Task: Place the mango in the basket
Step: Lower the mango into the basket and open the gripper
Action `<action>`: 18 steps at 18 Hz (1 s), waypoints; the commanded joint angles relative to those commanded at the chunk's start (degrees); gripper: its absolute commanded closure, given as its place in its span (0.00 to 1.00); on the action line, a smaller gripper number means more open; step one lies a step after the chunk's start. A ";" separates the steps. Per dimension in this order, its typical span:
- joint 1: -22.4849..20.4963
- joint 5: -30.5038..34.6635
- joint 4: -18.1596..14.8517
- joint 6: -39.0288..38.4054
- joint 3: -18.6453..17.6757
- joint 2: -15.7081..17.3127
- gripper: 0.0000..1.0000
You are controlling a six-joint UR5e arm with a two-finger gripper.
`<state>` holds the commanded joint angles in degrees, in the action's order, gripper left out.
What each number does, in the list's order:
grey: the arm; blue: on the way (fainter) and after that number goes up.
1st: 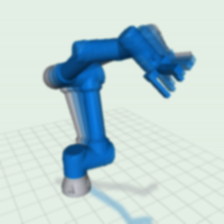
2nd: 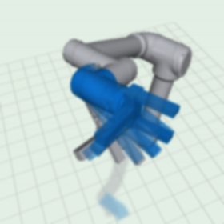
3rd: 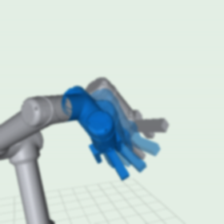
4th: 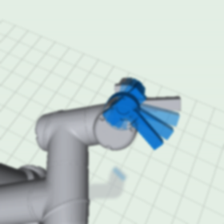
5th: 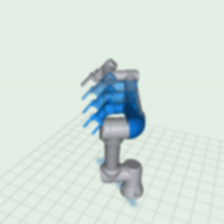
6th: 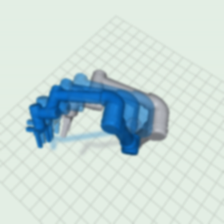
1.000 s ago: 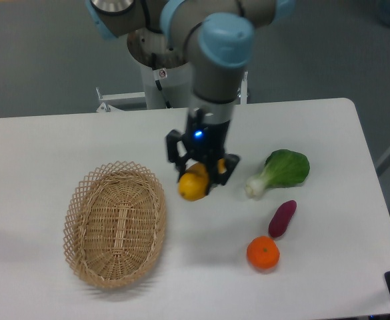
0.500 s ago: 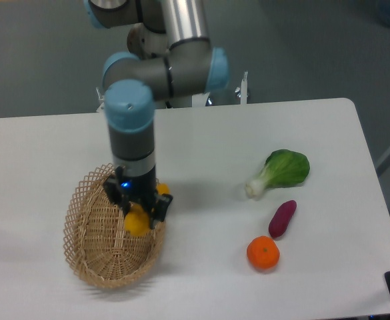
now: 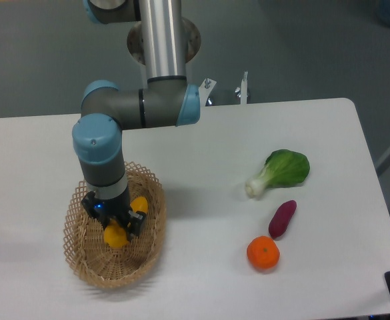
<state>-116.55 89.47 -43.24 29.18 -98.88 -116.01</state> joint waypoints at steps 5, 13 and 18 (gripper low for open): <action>0.18 0.00 0.09 0.00 -0.70 -0.09 0.29; 0.09 1.58 -0.17 0.35 0.35 1.14 0.00; -3.76 1.58 -0.44 1.31 4.03 3.24 0.00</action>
<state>-120.30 91.06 -43.68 30.49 -94.84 -112.77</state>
